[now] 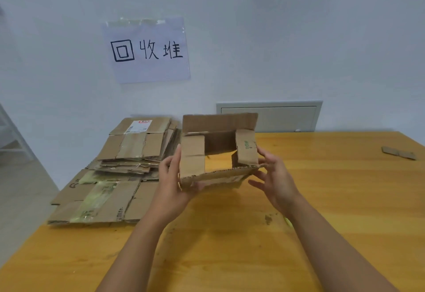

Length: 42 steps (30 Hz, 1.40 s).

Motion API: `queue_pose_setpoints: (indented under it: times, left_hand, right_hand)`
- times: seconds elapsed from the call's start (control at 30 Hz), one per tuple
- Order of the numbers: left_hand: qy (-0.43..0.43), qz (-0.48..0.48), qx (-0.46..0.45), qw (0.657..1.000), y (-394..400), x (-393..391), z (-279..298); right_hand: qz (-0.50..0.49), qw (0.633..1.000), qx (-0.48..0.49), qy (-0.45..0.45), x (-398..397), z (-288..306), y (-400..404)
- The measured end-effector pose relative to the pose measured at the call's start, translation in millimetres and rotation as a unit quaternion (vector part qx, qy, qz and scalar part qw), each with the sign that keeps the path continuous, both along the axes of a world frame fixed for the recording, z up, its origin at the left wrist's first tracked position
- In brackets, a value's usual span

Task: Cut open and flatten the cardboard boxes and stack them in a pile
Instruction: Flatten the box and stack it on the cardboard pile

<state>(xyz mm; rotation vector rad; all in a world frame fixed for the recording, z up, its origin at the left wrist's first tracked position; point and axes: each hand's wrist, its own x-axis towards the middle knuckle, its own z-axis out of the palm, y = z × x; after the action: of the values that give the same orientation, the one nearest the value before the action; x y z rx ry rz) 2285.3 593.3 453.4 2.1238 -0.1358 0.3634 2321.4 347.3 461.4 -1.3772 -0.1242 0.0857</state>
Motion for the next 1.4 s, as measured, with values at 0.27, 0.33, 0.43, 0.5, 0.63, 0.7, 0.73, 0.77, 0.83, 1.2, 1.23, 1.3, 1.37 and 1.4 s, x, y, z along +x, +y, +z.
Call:
queue_pose_setpoints:
  times: [0.27,0.33,0.43,0.5,0.63,0.7,0.73,0.77,0.83,1.2,1.23,1.3,1.37,1.4]
  left_hand:
    - [0.102,-0.047,-0.202,0.973,-5,-4,8]
    - [0.111,-0.048,-0.21,0.97,-8,-7,15]
    - [0.121,-0.008,-0.176,0.977,-13,-11,17]
    - [0.107,0.008,-0.135,0.985,-15,-6,16]
    - [0.076,0.038,-0.078,0.993,-23,-2,14]
    - [0.059,0.034,-0.065,0.996,-25,-1,15]
    - [0.056,0.027,-0.068,0.996,-26,-1,16]
    - [0.055,0.016,-0.075,0.995,-25,0,16]
    - [0.056,-0.009,-0.1,0.993,-24,0,19]
    - [0.096,-0.044,-0.203,0.973,-7,1,25]
    - [0.087,-0.034,-0.168,0.981,-6,2,23]
    - [0.075,0.001,-0.092,0.993,-4,3,22]
    - [0.054,0.02,-0.042,0.997,-6,2,22]
    - [0.042,0.018,-0.025,0.999,-7,1,23]
  right_hand:
    - [-0.021,0.997,-0.078,-0.006,0,-4,-7]
    - [-0.038,0.99,-0.133,-0.019,2,-2,-7]
    - [-0.02,0.985,-0.166,-0.03,2,2,-6]
    - [-0.012,0.98,-0.193,-0.039,2,5,-4]
    - [-0.056,0.967,-0.241,-0.059,5,8,2]
    - [-0.092,0.956,-0.268,-0.075,6,9,4]
    - [-0.101,0.955,-0.267,-0.076,6,10,5]
    - [-0.1,0.958,-0.261,-0.069,6,10,4]
    - [-0.075,0.966,-0.242,-0.047,4,10,3]
    - [0.052,0.975,0.21,0.044,7,0,-9]
    - [0.057,0.977,0.201,0.045,7,1,-10]
    - [0.056,0.983,0.167,0.059,5,3,-10]
    - [0.048,0.988,0.122,0.086,5,6,-9]
    - [0.043,0.989,0.101,0.101,6,7,-9]
